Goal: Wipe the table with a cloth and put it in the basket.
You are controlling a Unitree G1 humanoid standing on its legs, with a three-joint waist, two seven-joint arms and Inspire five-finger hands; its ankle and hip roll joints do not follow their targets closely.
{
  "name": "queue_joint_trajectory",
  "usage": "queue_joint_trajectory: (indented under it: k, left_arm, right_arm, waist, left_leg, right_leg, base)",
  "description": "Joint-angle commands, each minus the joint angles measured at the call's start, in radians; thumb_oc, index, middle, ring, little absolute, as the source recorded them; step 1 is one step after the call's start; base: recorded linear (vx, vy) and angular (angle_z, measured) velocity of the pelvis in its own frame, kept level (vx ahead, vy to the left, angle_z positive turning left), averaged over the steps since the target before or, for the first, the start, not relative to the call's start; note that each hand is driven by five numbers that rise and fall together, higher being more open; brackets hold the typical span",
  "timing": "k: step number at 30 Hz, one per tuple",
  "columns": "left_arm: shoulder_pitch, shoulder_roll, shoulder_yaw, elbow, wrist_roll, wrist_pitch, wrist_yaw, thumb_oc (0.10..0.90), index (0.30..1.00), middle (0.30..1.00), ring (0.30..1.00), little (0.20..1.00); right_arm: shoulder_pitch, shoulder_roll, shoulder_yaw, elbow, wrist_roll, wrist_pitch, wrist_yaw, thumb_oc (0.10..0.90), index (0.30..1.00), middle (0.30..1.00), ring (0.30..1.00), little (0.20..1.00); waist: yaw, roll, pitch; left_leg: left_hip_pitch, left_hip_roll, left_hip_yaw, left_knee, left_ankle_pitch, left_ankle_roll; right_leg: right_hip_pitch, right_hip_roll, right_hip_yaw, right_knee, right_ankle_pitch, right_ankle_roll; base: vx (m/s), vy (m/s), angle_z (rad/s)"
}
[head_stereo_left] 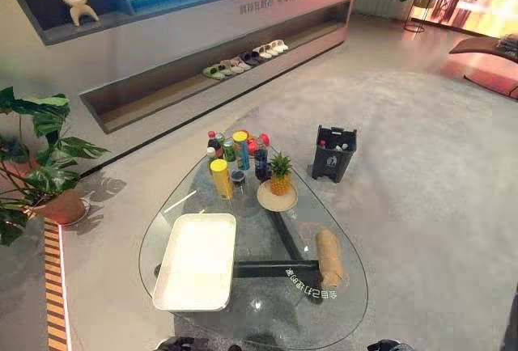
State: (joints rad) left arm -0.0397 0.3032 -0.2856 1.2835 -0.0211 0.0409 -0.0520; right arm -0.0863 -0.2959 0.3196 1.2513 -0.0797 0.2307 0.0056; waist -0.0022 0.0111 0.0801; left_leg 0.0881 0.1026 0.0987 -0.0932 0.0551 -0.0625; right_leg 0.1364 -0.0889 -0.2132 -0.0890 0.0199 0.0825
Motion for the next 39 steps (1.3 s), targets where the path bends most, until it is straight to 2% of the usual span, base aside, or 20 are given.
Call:
queue_joint_trajectory:
  k: [1, 3, 39]
  left_arm:
    - [-0.095, -0.012, -0.023, 0.041, 0.025, -0.017, 0.001, 0.800, 0.900, 0.900, 0.900, 0.900]
    - [-0.093, -0.010, -0.022, 0.040, 0.025, -0.032, -0.009, 0.800, 0.900, 0.900, 0.900, 0.900]
    - [-0.090, -0.011, -0.013, 0.043, 0.012, -0.018, 0.000, 0.800, 0.900, 0.900, 0.900, 0.900]
  right_arm:
    - [-0.072, -0.012, 0.024, 0.076, -0.015, 0.006, -0.003, 0.800, 0.900, 0.900, 0.900, 0.900]
    - [-0.071, -0.012, 0.023, 0.074, -0.018, 0.008, 0.000, 0.800, 0.900, 0.900, 0.900, 0.900]
    - [-0.062, -0.010, 0.020, 0.072, -0.014, 0.021, -0.009, 0.800, 0.900, 0.900, 0.900, 0.900]
  waist:
    - [0.012, -0.016, 0.026]
    - [0.012, -0.016, 0.026]
    - [0.013, -0.020, 0.027]
  left_leg:
    - [0.047, 0.017, 0.028, 0.006, -0.057, -0.025]
    - [0.049, 0.017, 0.027, 0.006, -0.057, -0.026]
    - [0.040, 0.016, 0.025, 0.006, -0.052, -0.026]
  right_leg:
    - [-0.002, -0.065, 0.030, 0.018, 0.000, 0.054]
    - [-0.001, -0.065, 0.030, 0.019, 0.000, 0.054]
    - [-0.008, -0.061, 0.029, 0.017, 0.005, 0.053]
  base:
    - [0.00, 0.198, -0.56]
    - [0.02, 0.001, 0.00]
    - [0.00, 0.000, 0.00]
